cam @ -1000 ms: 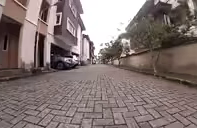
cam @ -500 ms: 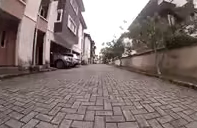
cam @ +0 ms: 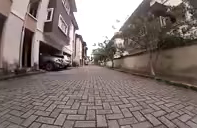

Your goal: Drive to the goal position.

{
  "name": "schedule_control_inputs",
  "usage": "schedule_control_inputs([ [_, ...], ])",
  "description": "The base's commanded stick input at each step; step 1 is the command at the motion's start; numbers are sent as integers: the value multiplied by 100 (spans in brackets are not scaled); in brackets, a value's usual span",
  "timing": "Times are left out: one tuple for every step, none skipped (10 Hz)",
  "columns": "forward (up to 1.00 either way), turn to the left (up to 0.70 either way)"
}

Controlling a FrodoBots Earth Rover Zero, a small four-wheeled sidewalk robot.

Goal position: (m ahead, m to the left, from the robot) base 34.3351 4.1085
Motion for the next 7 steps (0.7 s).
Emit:
schedule_control_inputs([
  [70,0],
  [70,0],
  [70,0],
  [70,0],
  [70,0],
  [70,0],
  [70,0],
])
